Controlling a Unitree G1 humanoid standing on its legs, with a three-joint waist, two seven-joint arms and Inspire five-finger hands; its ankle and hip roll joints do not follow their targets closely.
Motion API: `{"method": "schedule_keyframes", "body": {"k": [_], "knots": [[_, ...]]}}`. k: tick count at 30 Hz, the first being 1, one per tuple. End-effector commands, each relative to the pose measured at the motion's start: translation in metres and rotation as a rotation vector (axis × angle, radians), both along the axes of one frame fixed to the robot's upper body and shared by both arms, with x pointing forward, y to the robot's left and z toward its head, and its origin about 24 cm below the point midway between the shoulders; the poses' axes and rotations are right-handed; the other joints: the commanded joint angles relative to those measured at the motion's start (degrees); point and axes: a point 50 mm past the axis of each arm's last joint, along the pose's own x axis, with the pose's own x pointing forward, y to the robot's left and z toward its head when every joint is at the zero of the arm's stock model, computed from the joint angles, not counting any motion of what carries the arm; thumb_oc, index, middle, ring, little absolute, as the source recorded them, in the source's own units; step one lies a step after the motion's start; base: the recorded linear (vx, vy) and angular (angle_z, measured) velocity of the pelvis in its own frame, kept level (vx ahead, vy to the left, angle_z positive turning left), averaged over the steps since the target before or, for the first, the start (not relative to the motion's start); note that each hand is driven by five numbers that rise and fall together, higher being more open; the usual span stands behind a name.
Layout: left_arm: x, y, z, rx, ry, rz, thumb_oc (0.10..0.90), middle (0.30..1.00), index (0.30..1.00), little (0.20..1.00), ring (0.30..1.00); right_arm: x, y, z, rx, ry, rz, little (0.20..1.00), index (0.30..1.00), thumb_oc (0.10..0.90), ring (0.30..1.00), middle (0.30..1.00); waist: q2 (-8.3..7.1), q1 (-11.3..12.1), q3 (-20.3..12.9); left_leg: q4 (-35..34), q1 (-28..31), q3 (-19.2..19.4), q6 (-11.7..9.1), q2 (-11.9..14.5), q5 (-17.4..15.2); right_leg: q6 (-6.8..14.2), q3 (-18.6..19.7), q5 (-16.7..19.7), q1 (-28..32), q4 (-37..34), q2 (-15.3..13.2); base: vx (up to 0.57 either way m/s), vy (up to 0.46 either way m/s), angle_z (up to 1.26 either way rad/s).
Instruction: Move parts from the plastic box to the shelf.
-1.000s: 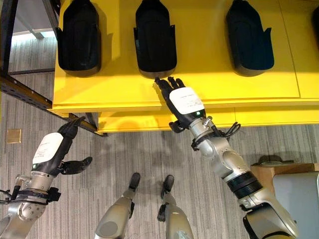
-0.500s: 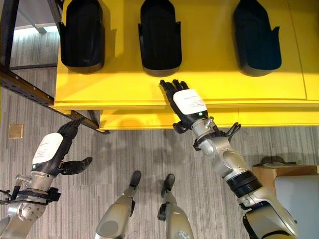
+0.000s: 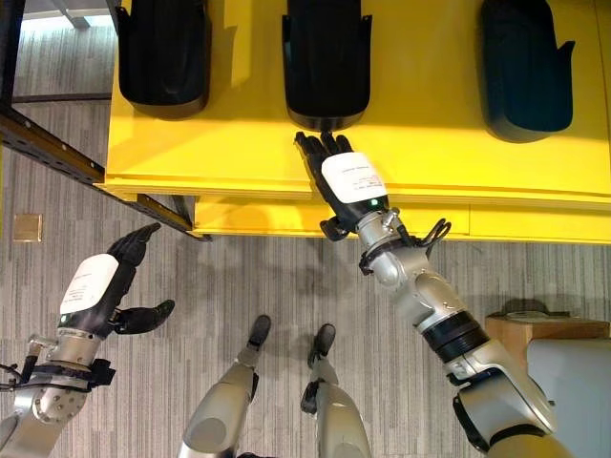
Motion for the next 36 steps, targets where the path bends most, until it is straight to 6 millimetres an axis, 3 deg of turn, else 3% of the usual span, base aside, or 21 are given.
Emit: {"method": "schedule_keyframes", "body": {"k": [1, 26, 36], "knots": [[-0.012, 0.003, 0.034, 0.002, -0.18, -0.001, 0.9, 1.0, 1.0, 1.0, 1.0, -0.001, 0.023, 0.042, 0.032, -0.17, 0.101, 1.0, 1.0, 0.9, 1.0, 1.0, -2.0, 0.04, -3.15, 2.98, -2.76, 2.78, 5.11, -4.19, -3.55, 3.43, 2.47, -5.49, -2.59, 6.83, -3.24, 0.0, 0.0, 0.0], [-0.012, 0.007, 0.035, 0.01, -0.199, 0.028, 0.9, 1.0, 1.0, 1.0, 1.0, 0.003, 0.025, 0.046, 0.049, -0.171, 0.095, 1.0, 1.0, 0.9, 1.0, 1.0, -2.5, 0.07, -2.77, 3.57, -3.51, 2.98, 5.17, -4.35, -3.79, 3.38, 2.97, -5.31, -3.48, 7.13, -3.32, 0.0, 0.0, 0.0], [-0.013, 0.009, 0.035, 0.012, -0.194, 0.032, 0.9, 1.0, 1.0, 1.0, 1.0, 0.009, 0.026, 0.055, 0.05, -0.192, 0.081, 1.0, 1.0, 0.9, 1.0, 1.0, -2.57, 0.48, -2.71, 3.08, -3.54, 2.82, 5.24, -4.21, -3.54, 3.37, 3.02, -5.22, -3.66, 6.91, -3.2, 0.0, 0.0, 0.0]]}}
